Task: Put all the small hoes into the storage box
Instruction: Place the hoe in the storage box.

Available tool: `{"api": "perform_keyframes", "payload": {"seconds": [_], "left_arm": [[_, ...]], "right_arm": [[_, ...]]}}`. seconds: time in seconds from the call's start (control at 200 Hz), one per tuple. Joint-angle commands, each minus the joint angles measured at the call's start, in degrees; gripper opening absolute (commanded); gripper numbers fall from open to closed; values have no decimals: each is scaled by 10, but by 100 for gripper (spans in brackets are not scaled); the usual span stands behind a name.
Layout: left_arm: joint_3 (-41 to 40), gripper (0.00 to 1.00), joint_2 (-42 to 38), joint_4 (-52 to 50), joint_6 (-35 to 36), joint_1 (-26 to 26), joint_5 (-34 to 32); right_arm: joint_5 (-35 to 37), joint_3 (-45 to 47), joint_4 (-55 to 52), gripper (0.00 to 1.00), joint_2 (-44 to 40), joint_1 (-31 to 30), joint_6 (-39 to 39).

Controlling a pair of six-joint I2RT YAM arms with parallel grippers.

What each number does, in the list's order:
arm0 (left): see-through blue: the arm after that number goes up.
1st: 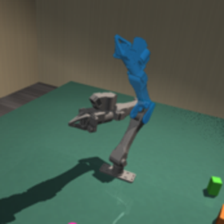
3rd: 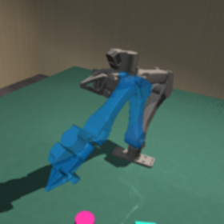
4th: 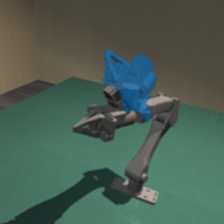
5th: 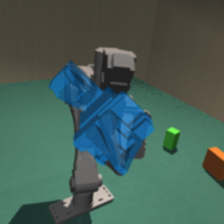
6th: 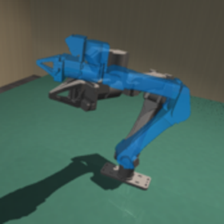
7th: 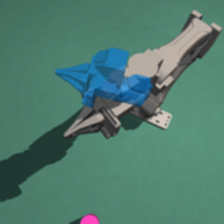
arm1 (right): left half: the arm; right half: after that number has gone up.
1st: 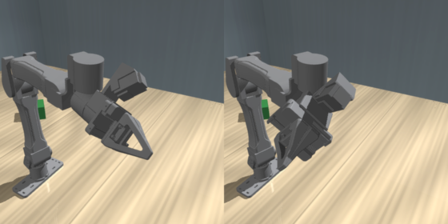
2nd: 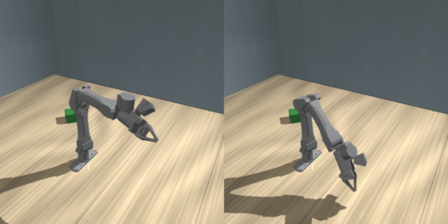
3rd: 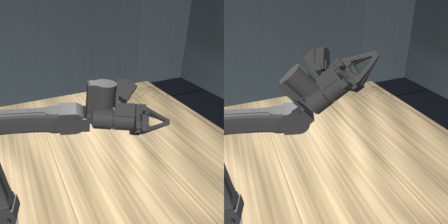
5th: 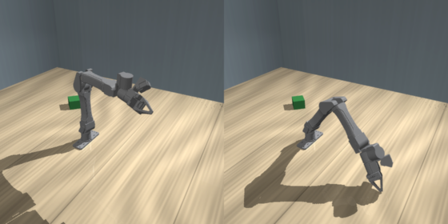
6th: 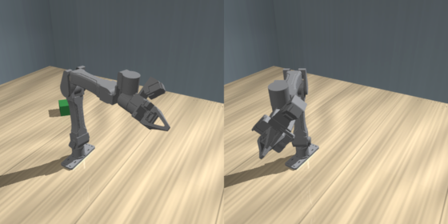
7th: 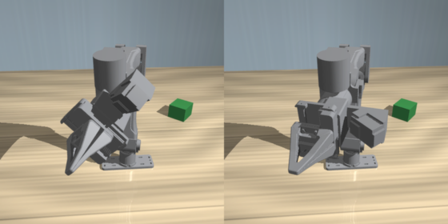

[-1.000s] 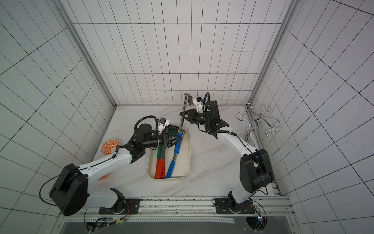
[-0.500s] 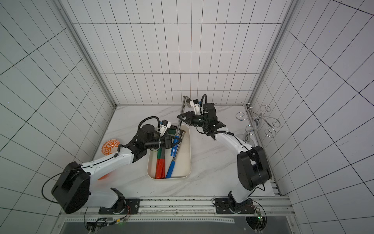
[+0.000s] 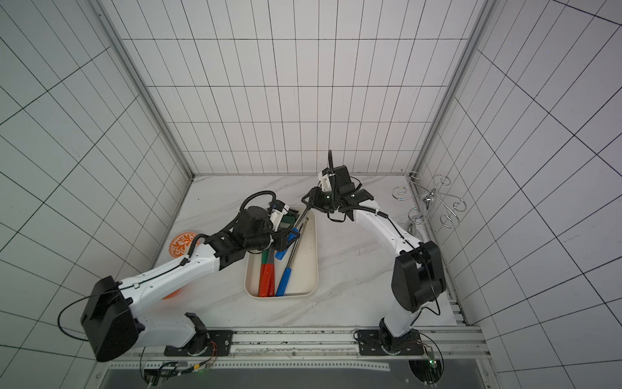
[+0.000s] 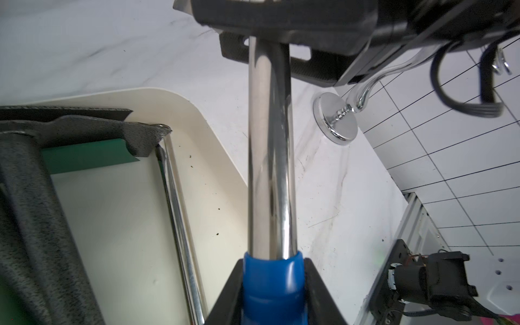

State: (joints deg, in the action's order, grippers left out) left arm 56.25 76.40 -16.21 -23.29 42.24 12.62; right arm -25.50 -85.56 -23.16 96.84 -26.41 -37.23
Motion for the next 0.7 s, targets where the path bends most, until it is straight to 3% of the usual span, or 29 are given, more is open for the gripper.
{"api": "perform_keyframes", "payload": {"seconds": [0.0,0.055,0.16,0.185,0.33,0.435,0.515,0.695], "left_arm": [[22,0,-14,-14,41,15,-58],[23,0,-13,-20,47,18,-67],[24,0,-13,-28,60,19,-57],[23,2,-14,-28,63,19,-50],[18,41,-40,-28,64,12,-48],[4,59,-75,-20,63,-17,-47],[-18,67,-112,-3,65,-55,-36],[-36,71,-153,-25,72,-174,-6]], "right_arm": [[66,-91,-68,34,19,-12,40],[75,-101,-77,27,23,-14,39],[72,-108,-77,0,25,-14,37],[68,-107,-76,0,24,-14,37],[1,-61,2,0,-5,-4,22],[-79,1,103,0,-36,18,-12],[-128,36,159,0,-53,31,-33],[-215,111,280,0,-73,41,-85]]}}
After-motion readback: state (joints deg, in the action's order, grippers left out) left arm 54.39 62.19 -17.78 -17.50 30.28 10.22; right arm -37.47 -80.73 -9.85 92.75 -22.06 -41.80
